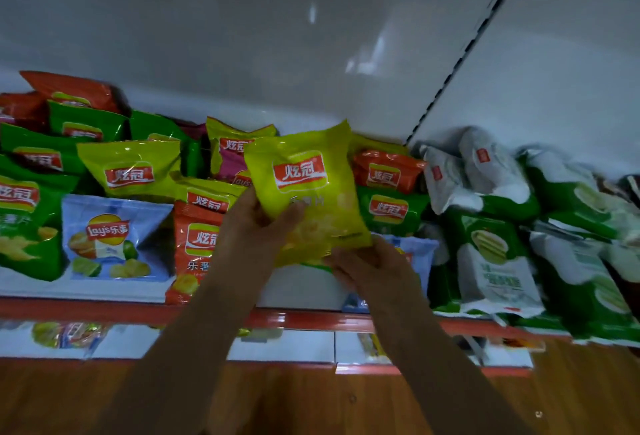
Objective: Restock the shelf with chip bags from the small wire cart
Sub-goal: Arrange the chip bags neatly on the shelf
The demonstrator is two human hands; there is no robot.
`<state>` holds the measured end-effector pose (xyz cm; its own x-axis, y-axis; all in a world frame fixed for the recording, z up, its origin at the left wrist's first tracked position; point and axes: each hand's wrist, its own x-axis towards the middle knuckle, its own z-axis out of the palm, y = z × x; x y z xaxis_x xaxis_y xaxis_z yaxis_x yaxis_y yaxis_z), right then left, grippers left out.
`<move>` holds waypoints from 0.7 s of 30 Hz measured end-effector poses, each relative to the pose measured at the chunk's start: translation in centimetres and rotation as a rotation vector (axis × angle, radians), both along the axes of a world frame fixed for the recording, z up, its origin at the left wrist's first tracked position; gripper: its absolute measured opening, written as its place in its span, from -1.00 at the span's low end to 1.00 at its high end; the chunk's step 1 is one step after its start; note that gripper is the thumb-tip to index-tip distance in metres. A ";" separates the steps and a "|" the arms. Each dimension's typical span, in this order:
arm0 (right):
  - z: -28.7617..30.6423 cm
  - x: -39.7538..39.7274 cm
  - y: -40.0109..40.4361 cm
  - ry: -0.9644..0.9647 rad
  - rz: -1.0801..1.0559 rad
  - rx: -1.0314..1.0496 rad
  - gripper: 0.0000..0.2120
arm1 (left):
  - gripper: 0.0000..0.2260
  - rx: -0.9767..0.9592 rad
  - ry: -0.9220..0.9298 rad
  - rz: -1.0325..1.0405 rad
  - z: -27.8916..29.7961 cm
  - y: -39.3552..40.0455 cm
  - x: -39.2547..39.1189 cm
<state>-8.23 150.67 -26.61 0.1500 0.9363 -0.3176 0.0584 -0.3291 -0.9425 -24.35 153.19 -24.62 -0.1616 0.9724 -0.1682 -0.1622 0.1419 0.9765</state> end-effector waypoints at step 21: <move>-5.6 0.1 -4.6 -1.121 0.410 0.448 -0.17 | -0.36 -0.089 0.824 0.008 -7.4 -5.7 3.0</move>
<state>-8.15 146.03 -32.25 -0.1943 0.9695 0.1492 0.9128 0.2344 -0.3344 -21.33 147.48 -32.05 -0.2740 0.9592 -0.0692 0.5991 0.2265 0.7680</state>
